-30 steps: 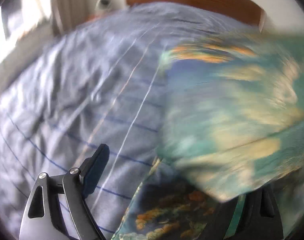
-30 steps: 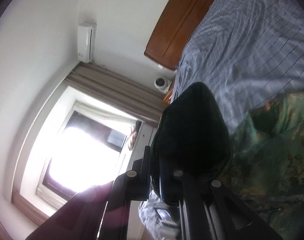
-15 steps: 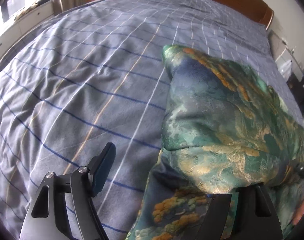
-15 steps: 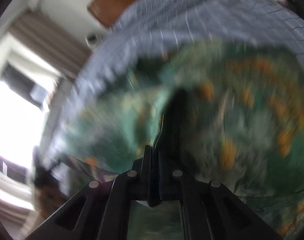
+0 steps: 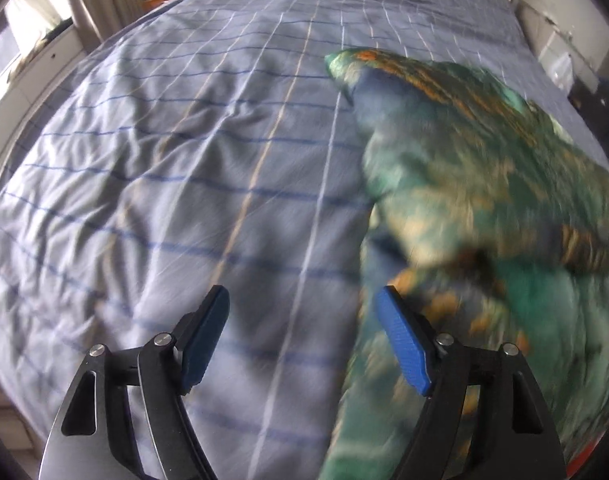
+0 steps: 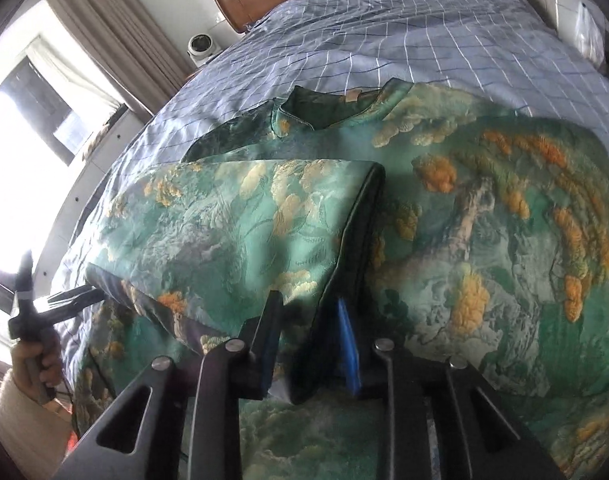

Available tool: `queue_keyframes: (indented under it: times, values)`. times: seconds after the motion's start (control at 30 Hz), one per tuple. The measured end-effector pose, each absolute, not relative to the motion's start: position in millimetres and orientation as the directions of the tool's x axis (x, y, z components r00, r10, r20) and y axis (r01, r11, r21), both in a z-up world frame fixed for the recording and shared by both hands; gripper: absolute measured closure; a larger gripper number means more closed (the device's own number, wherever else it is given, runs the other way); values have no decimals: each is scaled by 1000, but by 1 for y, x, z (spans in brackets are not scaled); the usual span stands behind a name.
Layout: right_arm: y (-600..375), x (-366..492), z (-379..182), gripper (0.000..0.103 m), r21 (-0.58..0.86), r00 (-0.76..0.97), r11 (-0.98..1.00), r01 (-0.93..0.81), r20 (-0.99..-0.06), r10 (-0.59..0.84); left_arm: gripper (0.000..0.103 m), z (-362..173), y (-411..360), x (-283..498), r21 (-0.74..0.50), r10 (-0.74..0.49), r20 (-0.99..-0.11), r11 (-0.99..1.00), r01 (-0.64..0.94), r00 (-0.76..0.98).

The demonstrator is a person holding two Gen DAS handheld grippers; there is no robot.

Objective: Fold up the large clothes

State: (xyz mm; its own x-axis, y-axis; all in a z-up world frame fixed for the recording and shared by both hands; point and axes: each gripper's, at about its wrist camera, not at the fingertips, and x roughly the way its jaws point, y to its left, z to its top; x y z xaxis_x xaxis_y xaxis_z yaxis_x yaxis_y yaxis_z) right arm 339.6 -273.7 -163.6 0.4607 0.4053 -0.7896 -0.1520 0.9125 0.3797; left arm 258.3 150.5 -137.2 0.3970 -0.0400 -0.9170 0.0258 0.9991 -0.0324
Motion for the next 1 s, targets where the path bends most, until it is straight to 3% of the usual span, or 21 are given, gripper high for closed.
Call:
queue_keyframes:
  times: [0.17,0.27,0.4,0.43,0.47,0.5,0.63,0.73,0.87,1.0]
  values:
    - [-289,331,-143,73,461,499,877,-133,-734,461,22,-102,172,239,-70,-71,-881,997,19,468]
    - [-298,331,-140,57,550,466,829,-97,-711,526,20,-85,169,243,-108,-103,-852,994,21,514]
    - [-286,336,-159,56,588,369,806,-69,-736,568,20,-84,152,256,-121,-116,-839,992,26,532]
    - [-278,336,-164,60,584,349,808,-79,-743,572,20,-86,147,259,-125,-120,-838,992,26,532]
    - [-273,336,-168,73,572,335,815,-90,-753,566,20,-86,144,262,-132,-125,-837,991,25,533]
    - [-264,336,-167,93,515,332,851,-105,-788,518,20,-86,141,264,-138,-130,-835,990,25,534]
    - [-265,330,-125,93,420,449,894,-155,-776,443,20,-77,126,272,-137,-138,-814,990,44,565]
    - [-279,326,-103,93,276,530,950,-147,-789,311,19,-80,109,284,-87,-112,-814,994,71,570]
    - [-291,333,-145,93,213,442,973,-91,-866,232,19,-112,88,306,-1,-33,-851,998,62,525]
    - [-293,329,-168,92,233,441,970,-67,-865,239,19,-139,79,319,87,55,-873,995,44,484]
